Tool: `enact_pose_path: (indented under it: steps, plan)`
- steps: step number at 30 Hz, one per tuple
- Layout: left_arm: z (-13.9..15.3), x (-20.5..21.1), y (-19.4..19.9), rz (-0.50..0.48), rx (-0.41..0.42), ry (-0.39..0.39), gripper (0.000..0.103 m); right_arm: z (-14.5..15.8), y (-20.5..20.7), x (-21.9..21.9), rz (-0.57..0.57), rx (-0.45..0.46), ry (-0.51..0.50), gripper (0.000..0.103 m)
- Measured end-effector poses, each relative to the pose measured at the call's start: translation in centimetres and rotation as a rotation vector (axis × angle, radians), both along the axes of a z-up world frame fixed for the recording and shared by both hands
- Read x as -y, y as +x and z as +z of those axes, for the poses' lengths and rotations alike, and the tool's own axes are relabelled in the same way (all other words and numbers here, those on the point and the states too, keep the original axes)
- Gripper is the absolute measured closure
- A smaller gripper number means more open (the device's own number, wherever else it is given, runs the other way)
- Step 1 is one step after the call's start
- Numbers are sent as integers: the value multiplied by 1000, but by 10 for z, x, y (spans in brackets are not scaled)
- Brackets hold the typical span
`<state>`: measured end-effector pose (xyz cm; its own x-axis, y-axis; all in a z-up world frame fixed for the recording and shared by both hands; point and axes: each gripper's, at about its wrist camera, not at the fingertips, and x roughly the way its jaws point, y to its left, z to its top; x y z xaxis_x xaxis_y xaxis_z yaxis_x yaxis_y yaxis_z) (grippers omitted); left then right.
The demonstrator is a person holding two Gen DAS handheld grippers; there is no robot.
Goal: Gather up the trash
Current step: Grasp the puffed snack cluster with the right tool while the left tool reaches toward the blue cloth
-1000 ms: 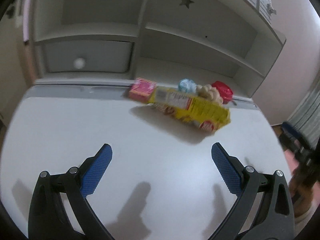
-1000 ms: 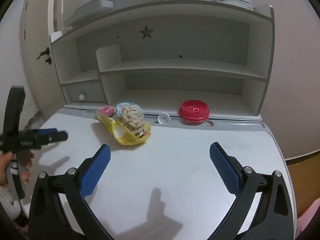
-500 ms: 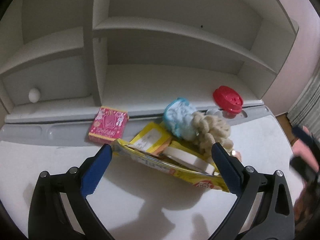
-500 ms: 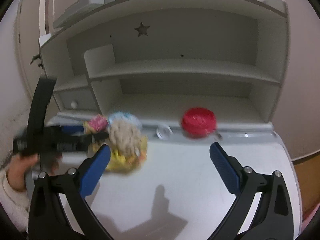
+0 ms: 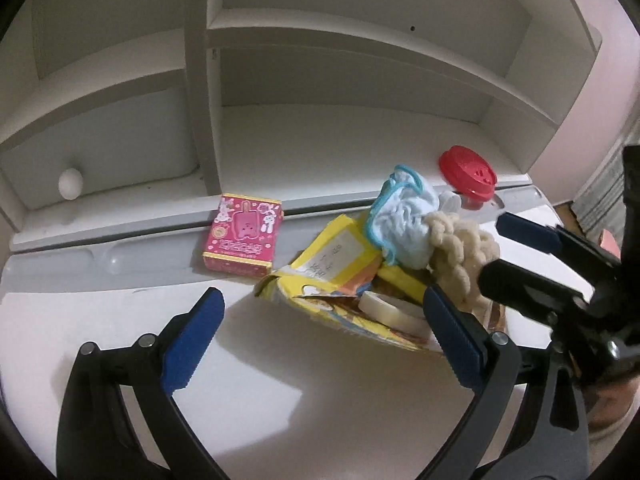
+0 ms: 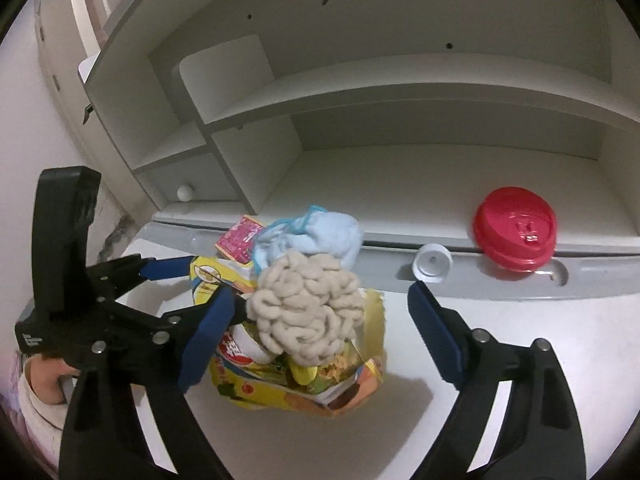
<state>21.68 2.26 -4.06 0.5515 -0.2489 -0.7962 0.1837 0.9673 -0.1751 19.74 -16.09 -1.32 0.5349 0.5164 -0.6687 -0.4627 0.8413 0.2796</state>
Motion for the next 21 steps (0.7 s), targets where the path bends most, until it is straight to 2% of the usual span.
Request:
enact_pose_path:
  steps: [2,3,5,9,13,17,21]
  plan:
    - [-3,-1,1,-1,-12,20,7,-4,2,-6,38,-22,9,35]
    - [-5,0,2,-3,-21,36,6,-6,3,-10,58,-32,2,43]
    - [-12,3,4,-7,-34,68,6,-11,0,-15,75,-26,-27,49]
    - [-13,0,4,-6,-34,27,6,-10,-5,-8,70,3,-3,70]
    - [-13,-4,6,20,-8,16,7,-7,-5,13,15,13,67,76]
    - [-7,-12,6,63,24,-16,7,2,-5,38,-54,50,151,77]
    - [-7,-13,6,73,32,-20,7,9,-6,51,-116,91,168,77]
